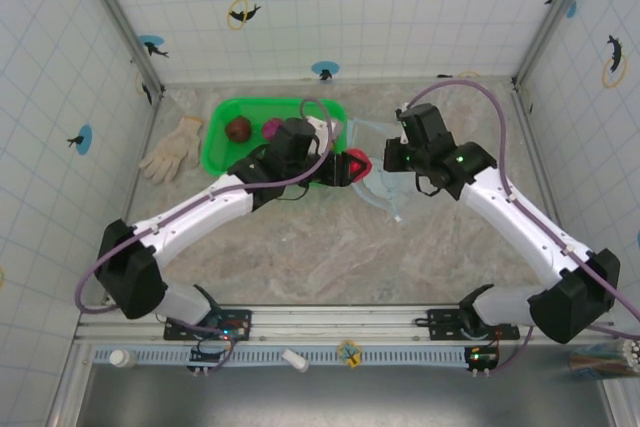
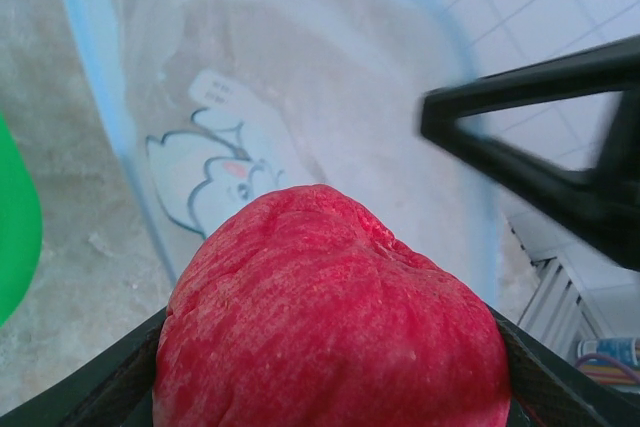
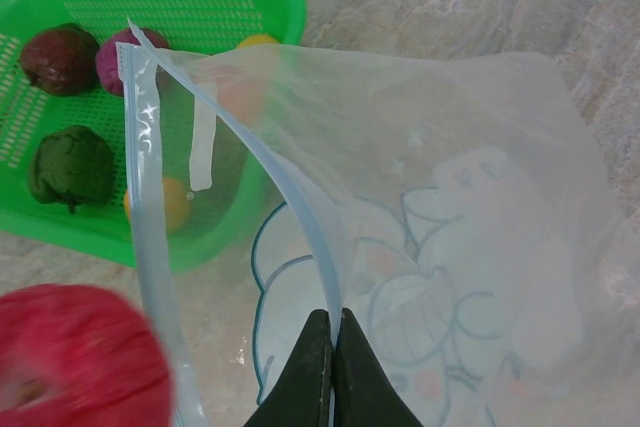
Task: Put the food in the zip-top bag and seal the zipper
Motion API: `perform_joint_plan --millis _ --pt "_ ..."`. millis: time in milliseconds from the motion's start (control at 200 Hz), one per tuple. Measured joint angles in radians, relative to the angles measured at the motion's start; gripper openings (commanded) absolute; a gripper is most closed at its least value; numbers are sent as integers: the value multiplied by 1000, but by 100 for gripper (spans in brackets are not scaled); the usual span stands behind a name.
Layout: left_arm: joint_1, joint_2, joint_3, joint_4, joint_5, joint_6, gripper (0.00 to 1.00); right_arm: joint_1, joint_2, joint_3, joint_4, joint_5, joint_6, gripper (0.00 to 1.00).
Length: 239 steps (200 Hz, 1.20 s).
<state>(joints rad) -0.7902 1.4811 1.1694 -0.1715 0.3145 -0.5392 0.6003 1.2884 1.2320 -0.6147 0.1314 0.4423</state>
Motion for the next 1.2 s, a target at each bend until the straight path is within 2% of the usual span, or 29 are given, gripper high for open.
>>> perform_joint_plan --millis 120,245,300,455,590,661,1001,1196 --pt "-2 94 26 30 19 -29 46 0 -40 -33 27 -40 52 0" --pt "-13 209 122 27 41 -47 47 0 -79 -75 61 -77 116 0" --pt "-22 254 175 23 45 -49 52 0 -92 -92 74 -87 142 0" --pt "-41 308 257 -10 42 -48 75 -6 -119 -109 82 -79 187 0" --pt "-40 307 265 -28 41 -45 81 -13 -130 -109 85 -79 198 0" --pt "-41 306 266 -34 40 -44 88 -18 -131 -112 88 -79 200 0" --pt "-46 286 265 -64 64 -31 88 -26 -132 -136 116 -67 203 0" --pt "-24 174 210 -30 101 -10 86 -29 -133 -141 111 -15 170 0"
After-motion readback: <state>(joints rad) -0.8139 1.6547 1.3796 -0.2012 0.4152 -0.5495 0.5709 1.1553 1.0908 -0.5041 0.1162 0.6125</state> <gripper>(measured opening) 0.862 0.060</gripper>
